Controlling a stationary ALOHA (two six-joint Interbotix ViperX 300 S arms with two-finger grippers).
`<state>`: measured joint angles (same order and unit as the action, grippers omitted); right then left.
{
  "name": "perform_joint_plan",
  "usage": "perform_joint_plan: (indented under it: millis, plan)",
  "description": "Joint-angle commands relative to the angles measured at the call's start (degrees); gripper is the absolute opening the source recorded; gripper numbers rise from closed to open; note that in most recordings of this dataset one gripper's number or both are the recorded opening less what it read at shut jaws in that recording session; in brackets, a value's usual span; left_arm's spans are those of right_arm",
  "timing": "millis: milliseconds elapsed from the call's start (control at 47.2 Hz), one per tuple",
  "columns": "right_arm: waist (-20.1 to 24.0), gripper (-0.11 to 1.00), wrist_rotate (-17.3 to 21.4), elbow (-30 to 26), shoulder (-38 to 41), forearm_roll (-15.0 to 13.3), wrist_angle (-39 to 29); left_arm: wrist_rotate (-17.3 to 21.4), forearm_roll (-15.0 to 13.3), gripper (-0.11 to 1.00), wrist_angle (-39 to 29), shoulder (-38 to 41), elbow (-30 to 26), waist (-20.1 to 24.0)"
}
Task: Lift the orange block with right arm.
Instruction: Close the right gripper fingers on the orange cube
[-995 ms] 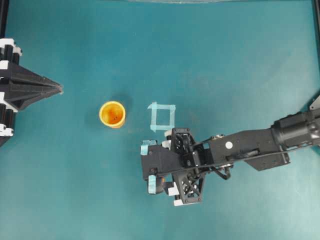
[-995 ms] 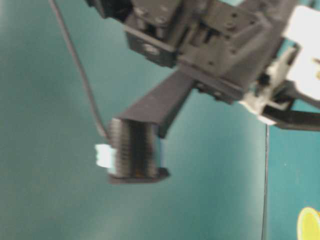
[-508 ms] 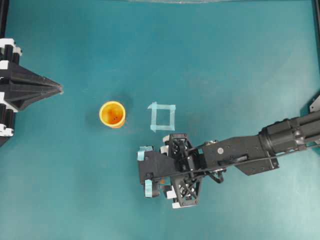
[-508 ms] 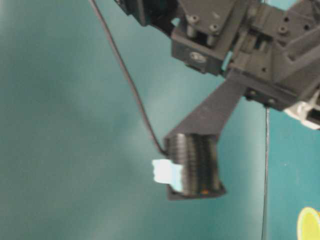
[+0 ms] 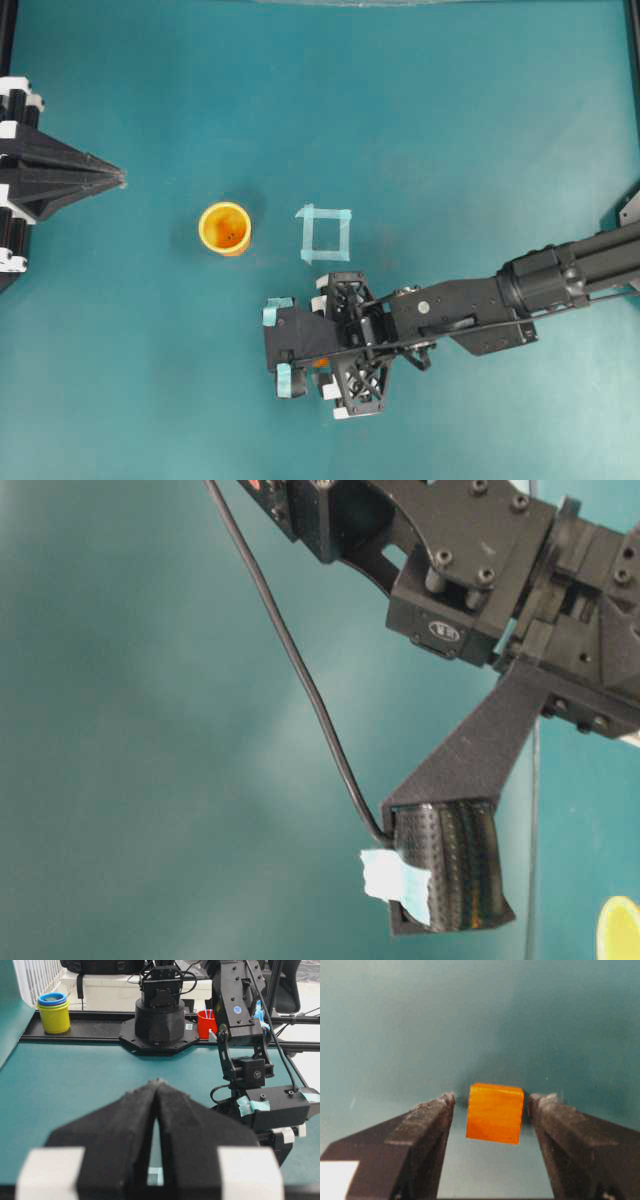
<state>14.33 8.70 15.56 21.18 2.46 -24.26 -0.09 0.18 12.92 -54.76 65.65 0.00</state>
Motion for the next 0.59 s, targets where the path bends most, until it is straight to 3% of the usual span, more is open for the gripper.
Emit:
perform_joint_plan:
  millis: [0, 148, 296, 572]
  plan:
    - [0.35, 0.62, 0.00, -1.49, -1.23, 0.18, 0.09, 0.09, 0.18, 0.00, 0.26, 0.35, -1.49, -0.09]
    - [0.26, 0.56, 0.09, -1.49, -1.32, 0.18, -0.53, 0.09, 0.18, 0.00, 0.26, 0.44, -1.58, 0.00]
    - [0.35, 0.40, 0.09, -1.67, -1.49, 0.26, -2.37, 0.09, 0.18, 0.00, 0.26, 0.35, -1.58, -0.09]
    - [-0.26, 0.40, -0.09, -5.36, -4.31, 0.09, -8.96, 0.09, 0.18, 0.00, 0.26, 0.35, -1.58, -0.09]
